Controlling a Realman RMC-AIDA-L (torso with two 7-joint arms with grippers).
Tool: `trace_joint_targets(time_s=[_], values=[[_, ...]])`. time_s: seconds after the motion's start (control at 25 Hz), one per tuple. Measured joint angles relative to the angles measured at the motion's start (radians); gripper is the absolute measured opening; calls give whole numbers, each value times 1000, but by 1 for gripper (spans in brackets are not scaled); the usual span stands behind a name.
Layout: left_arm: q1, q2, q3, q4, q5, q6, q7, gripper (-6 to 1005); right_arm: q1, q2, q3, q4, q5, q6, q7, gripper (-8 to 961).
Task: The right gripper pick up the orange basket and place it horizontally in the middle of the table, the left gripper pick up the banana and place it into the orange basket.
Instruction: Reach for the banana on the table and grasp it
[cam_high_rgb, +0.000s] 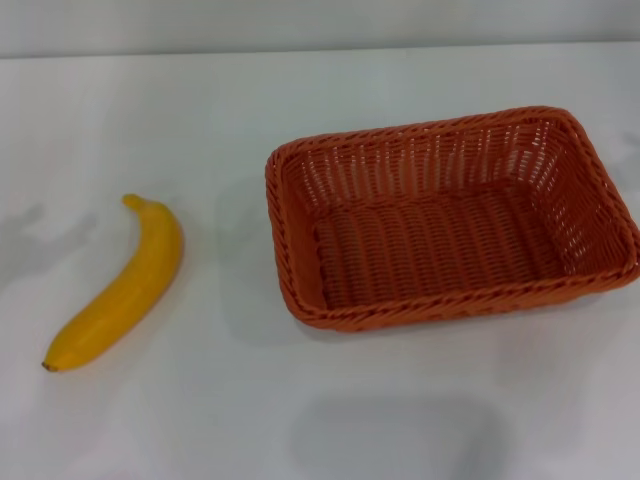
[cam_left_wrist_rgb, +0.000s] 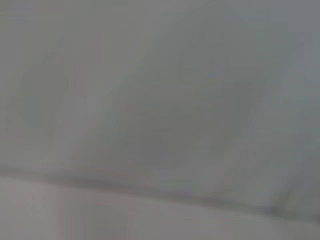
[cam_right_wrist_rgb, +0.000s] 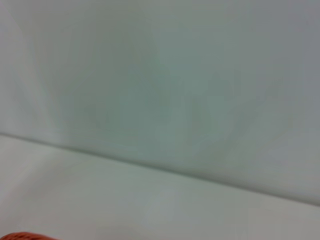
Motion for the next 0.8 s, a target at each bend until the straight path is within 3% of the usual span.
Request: trace_joint_targets(time_s=[0.12,0.2,0.48,0.6,0.8], values=[[-69,35,0,-43,159,-42,-152,801,-65,0,27,16,86,-41,-87,840],[-149,65,1,-50,293,-91,-240,800,-102,1,38,25,133,-56,-131,840],[-391,122,46,-12,661,-257,-299,797,-160,6,69,55,236,-91,-236,837],[-462,138,87,40,753,-304,-296,796,-160,6,66,81,260,-111,-256,835],[-571,125,178,143,909,-305,-310,794,-181,6,77,94,292,-119,-279,833]])
